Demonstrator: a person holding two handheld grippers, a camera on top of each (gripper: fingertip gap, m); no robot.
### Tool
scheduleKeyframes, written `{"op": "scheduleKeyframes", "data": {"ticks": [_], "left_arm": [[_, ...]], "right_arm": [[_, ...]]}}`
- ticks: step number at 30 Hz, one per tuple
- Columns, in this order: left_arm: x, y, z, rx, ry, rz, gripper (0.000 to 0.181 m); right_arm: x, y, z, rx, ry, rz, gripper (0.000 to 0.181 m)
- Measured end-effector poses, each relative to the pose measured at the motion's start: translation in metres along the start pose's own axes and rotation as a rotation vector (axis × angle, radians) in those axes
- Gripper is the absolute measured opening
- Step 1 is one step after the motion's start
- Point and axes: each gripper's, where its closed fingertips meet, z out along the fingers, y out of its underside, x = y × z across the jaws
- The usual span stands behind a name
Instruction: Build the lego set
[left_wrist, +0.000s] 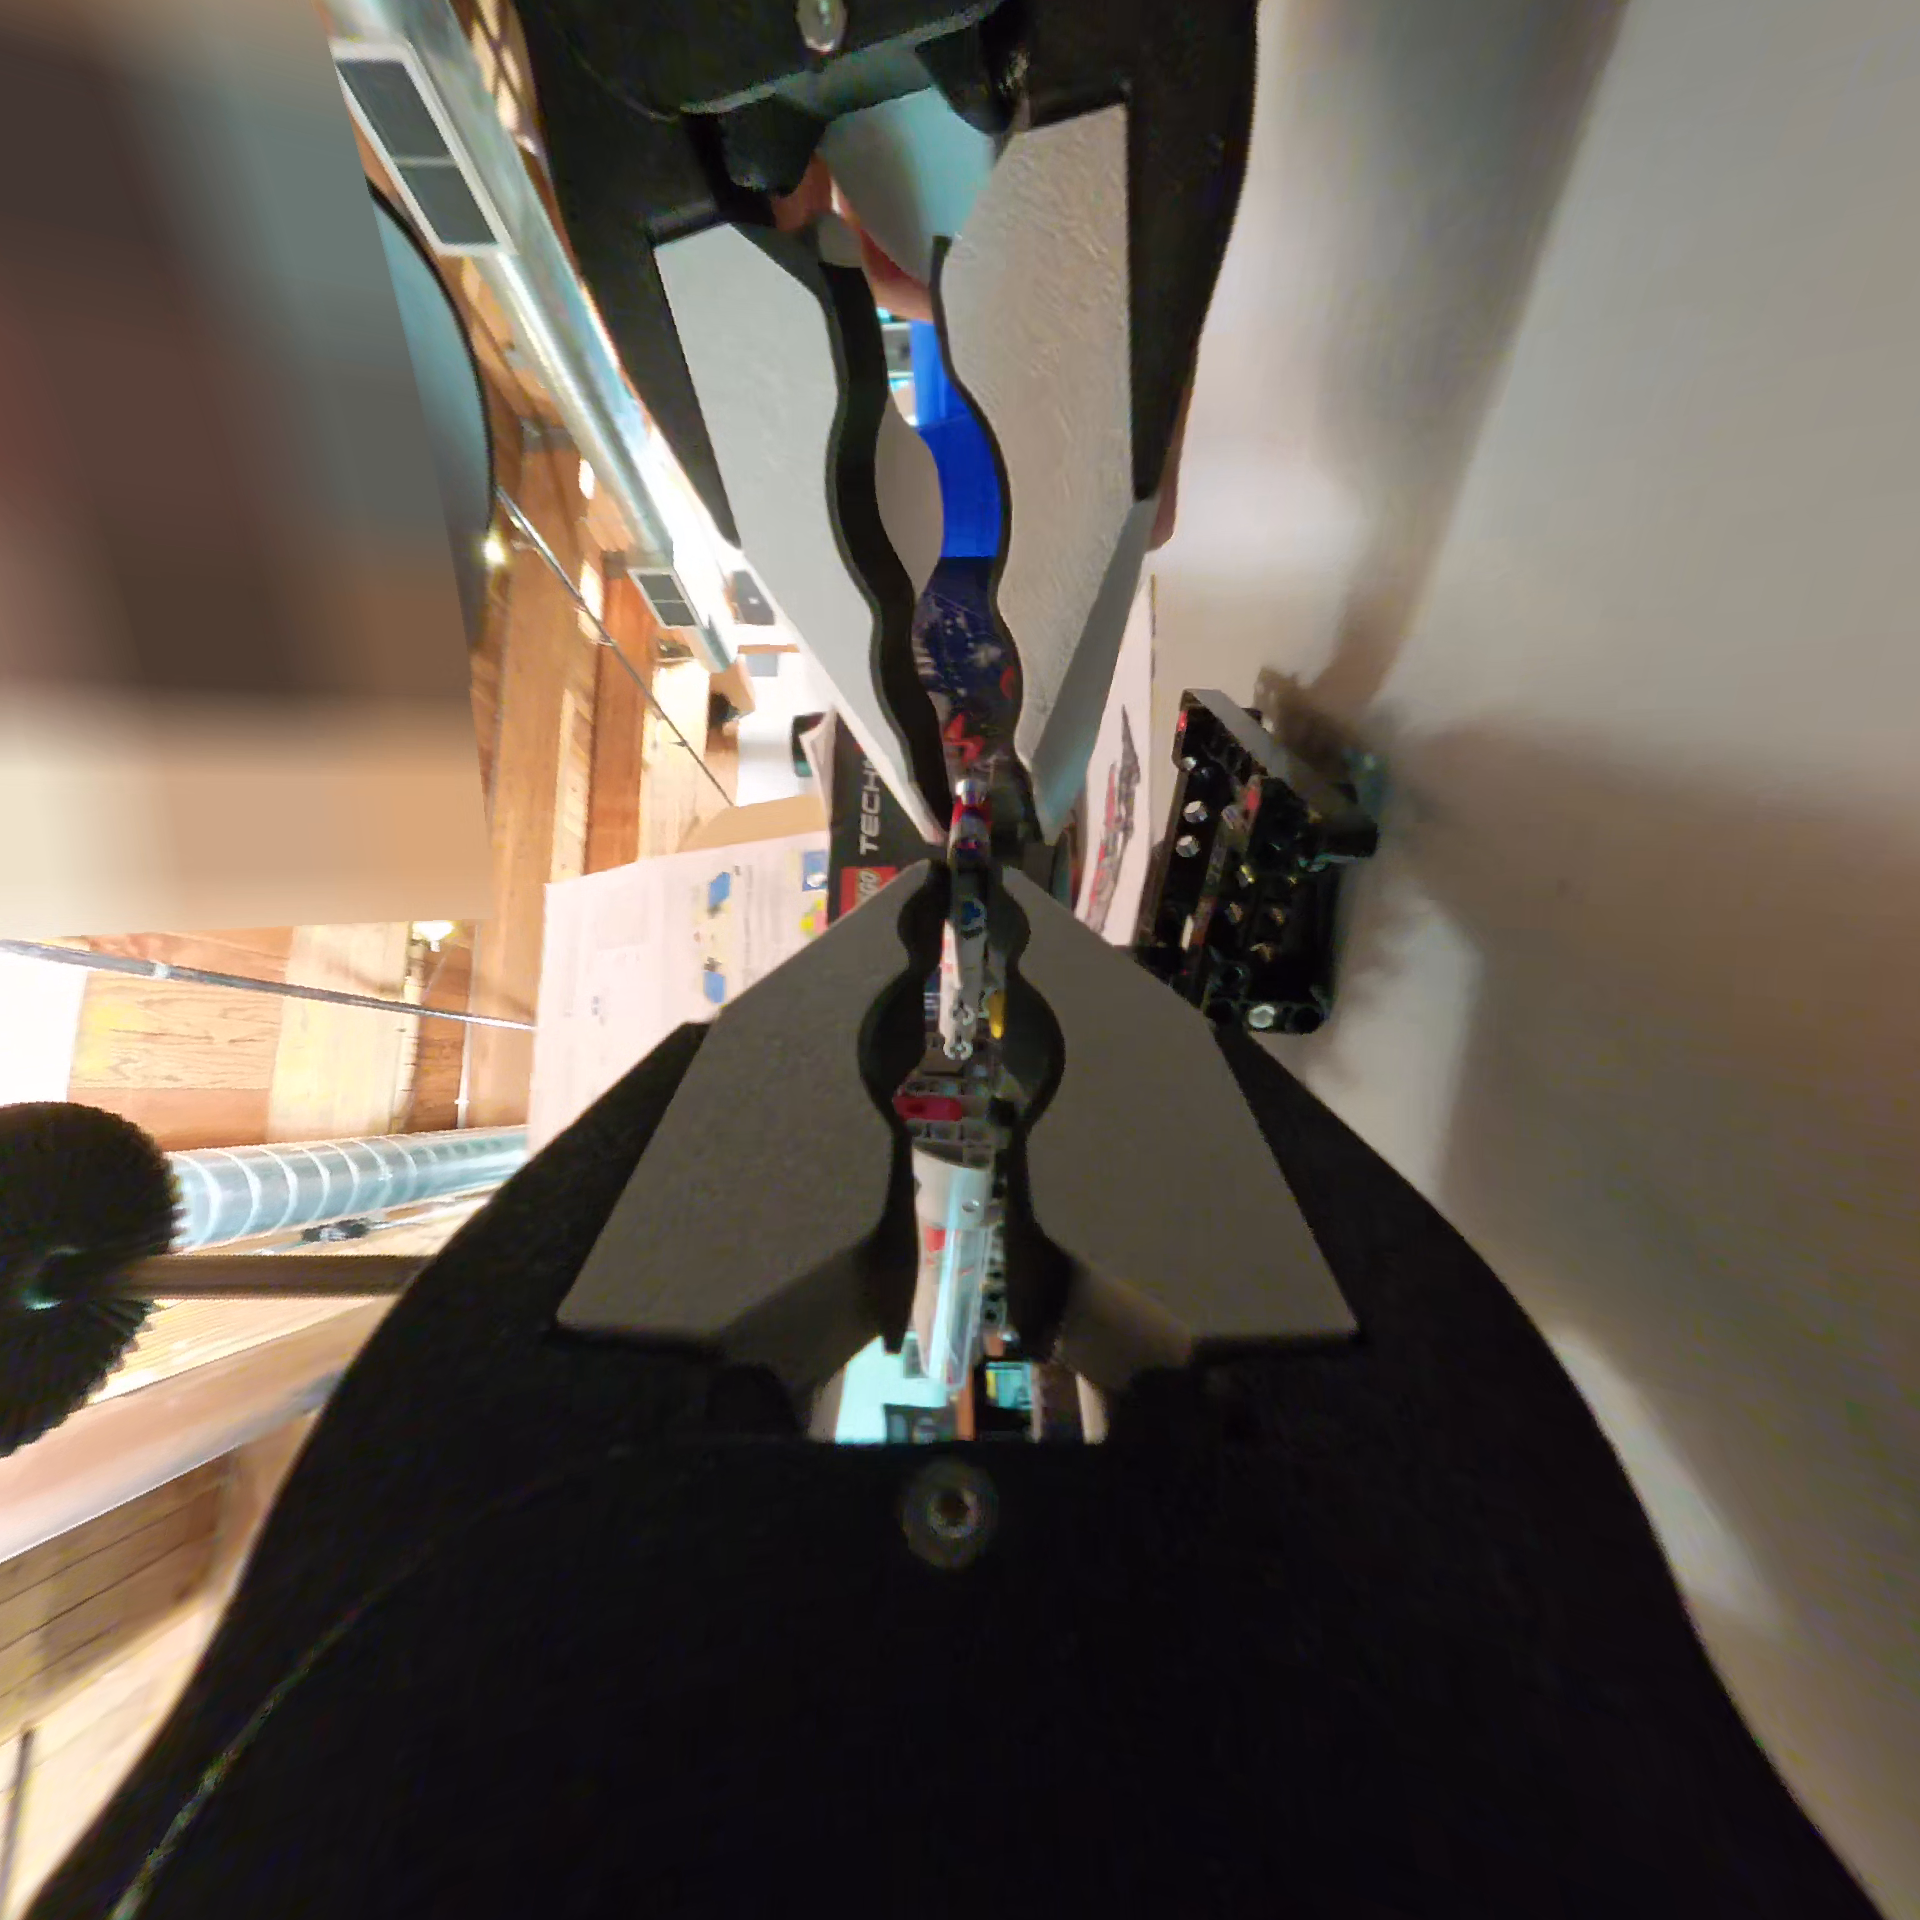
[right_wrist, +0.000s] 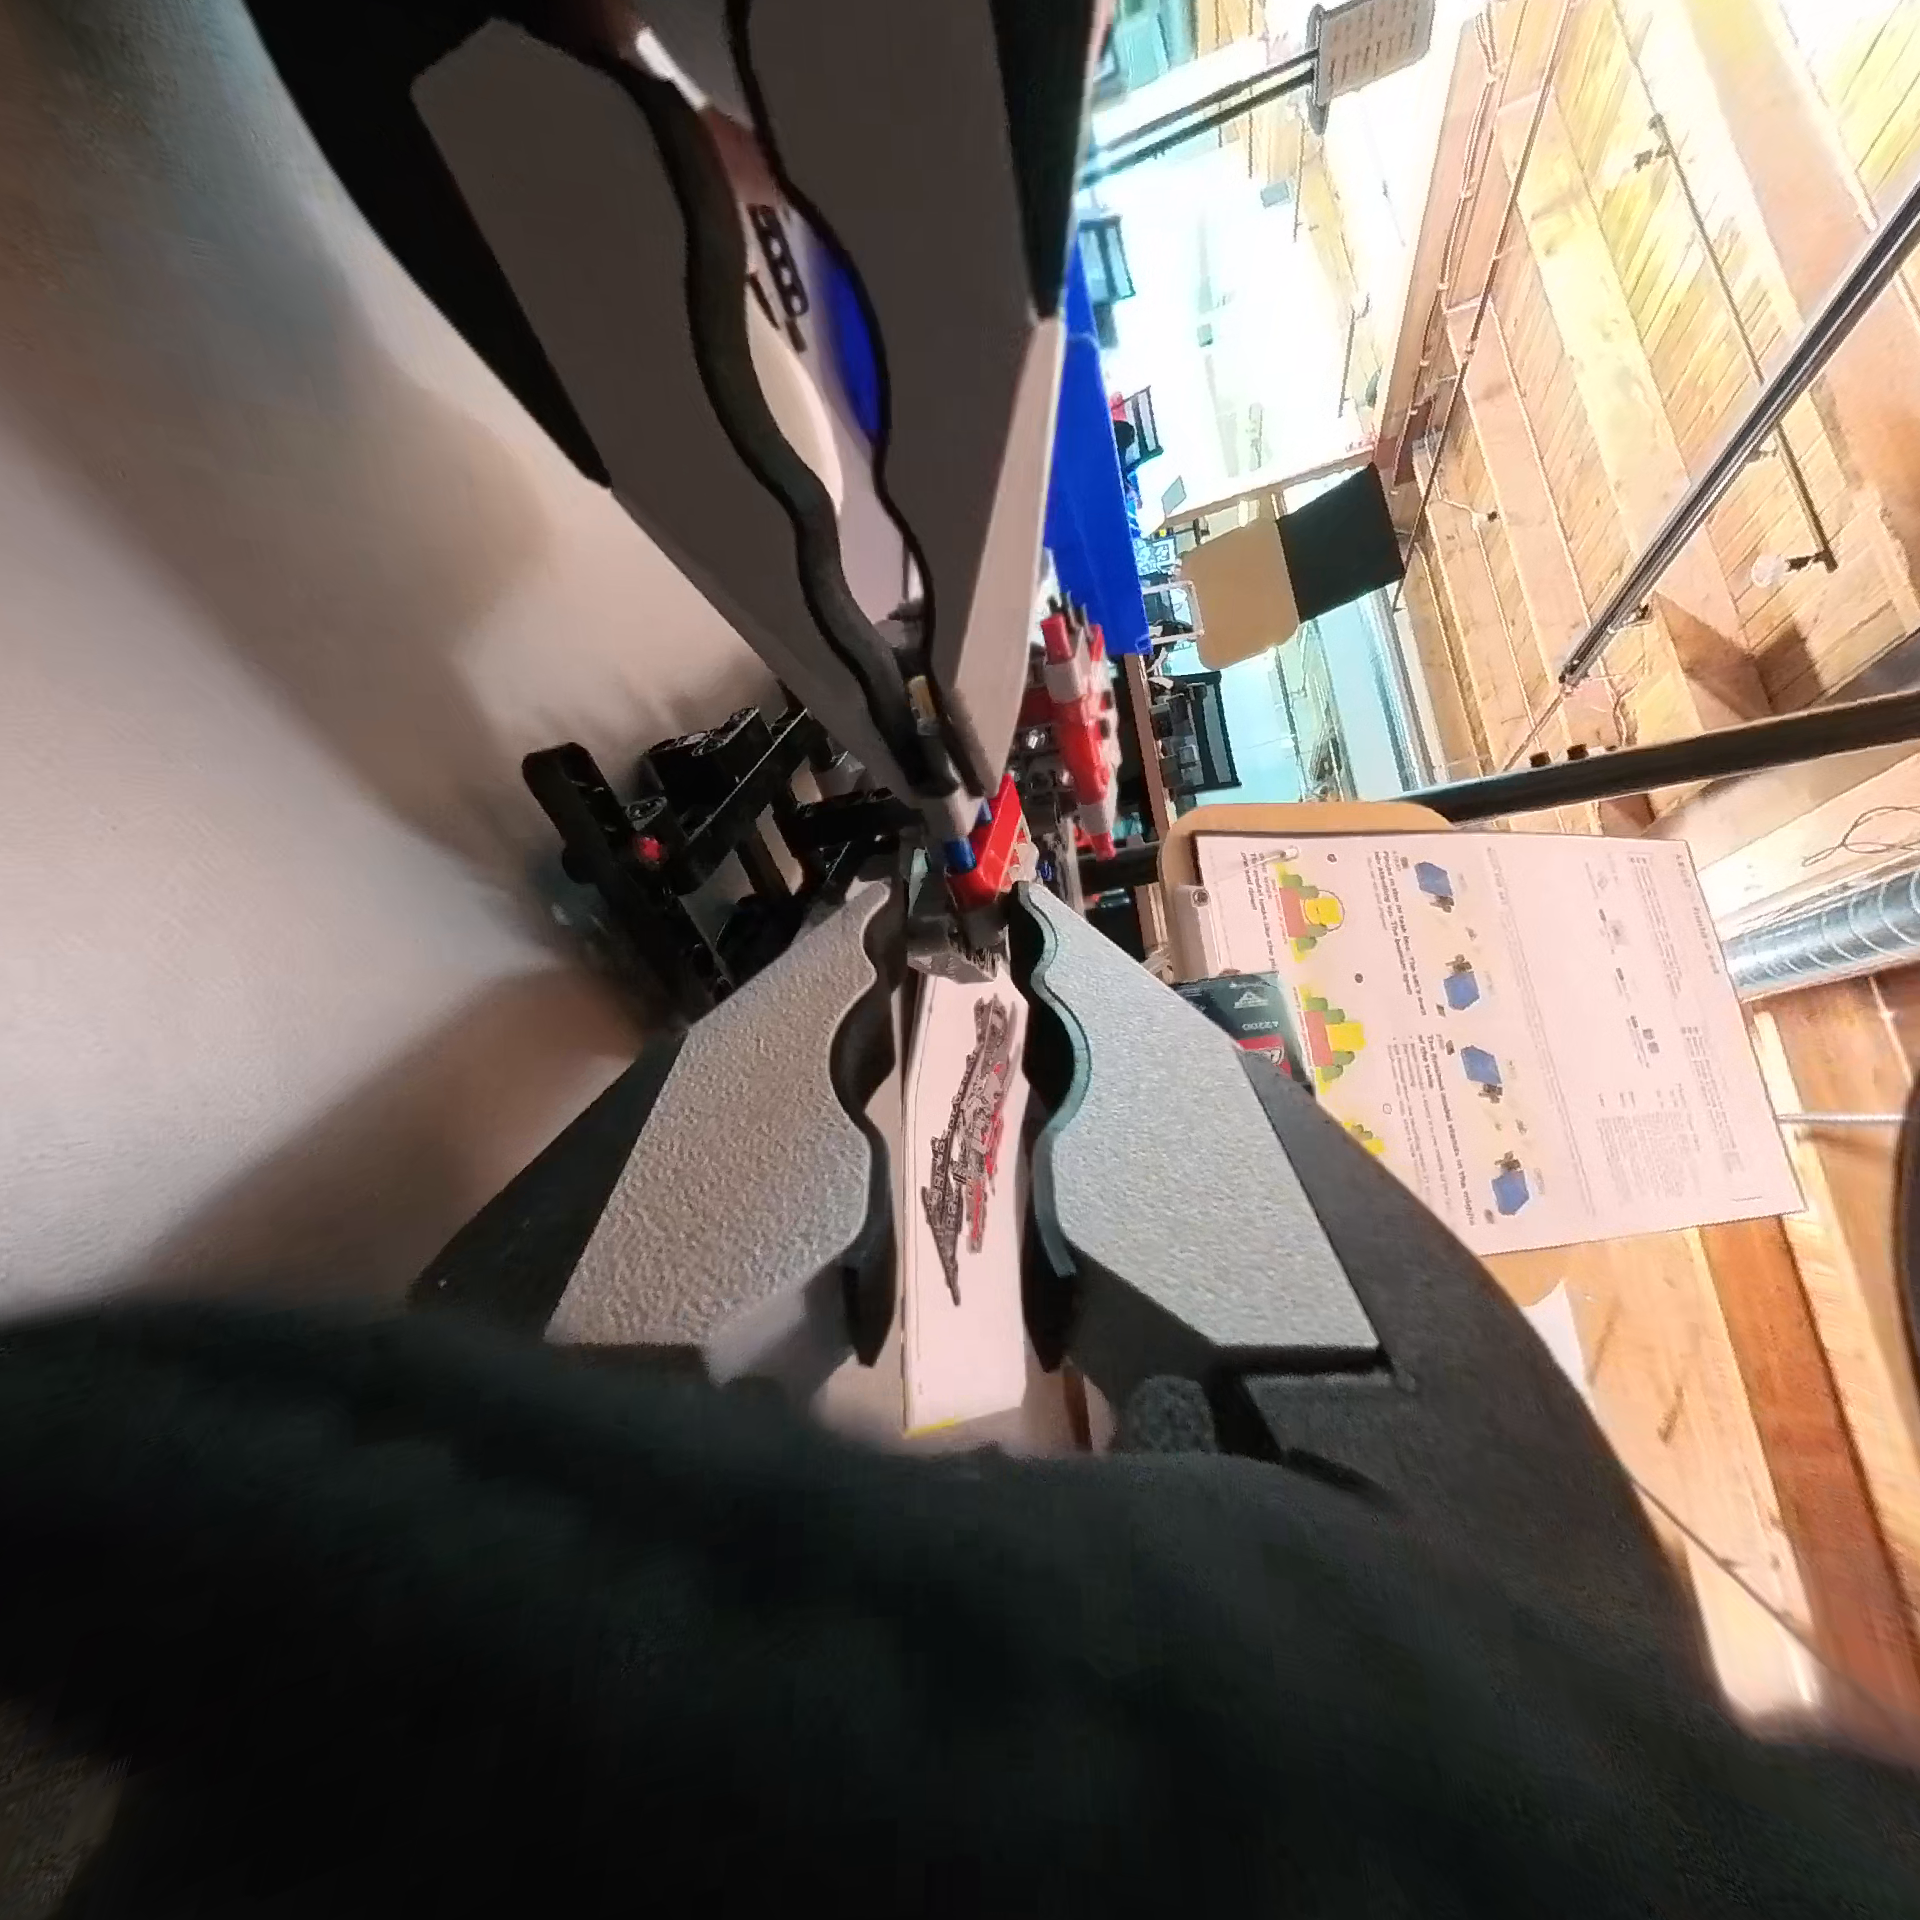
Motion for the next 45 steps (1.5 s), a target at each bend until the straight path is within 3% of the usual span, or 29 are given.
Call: {"op": "scheduleKeyframes", "data": {"ticks": [6,9,16,24,27,29,33,45], "left_arm": [[-0.002,0.004,-0.001,-0.023,0.025,-0.016,0.004],[-0.002,0.005,-0.001,-0.025,0.028,-0.02,0.004],[-0.002,0.008,-0.004,-0.015,0.021,0.0,0.004],[-0.004,0.009,-0.005,-0.001,0.024,0.011,0.004],[-0.004,0.008,-0.005,0.014,0.027,0.013,0.004],[-0.004,0.006,-0.007,0.029,0.025,0.008,0.004],[-0.003,0.005,-0.009,0.044,0.002,0.022,0.004],[-0.002,0.001,-0.011,0.067,-0.082,0.062,0.004]], "right_arm": [[0.001,-0.007,0.002,0.072,-0.006,0.081,0.016],[0.011,-0.013,-0.006,0.125,0.07,0.061,0.023],[0.002,-0.024,-0.009,0.151,0.055,-0.028,0.001],[-0.001,-0.027,-0.006,0.164,0.054,-0.086,0.0],[-0.001,-0.025,-0.004,0.138,0.067,-0.139,0.017],[-0.002,-0.025,-0.004,0.137,0.067,-0.142,0.016],[-0.002,-0.027,-0.005,0.153,0.053,-0.122,0.004],[-0.001,-0.025,-0.007,0.157,-0.001,0.033,0.005]]}}
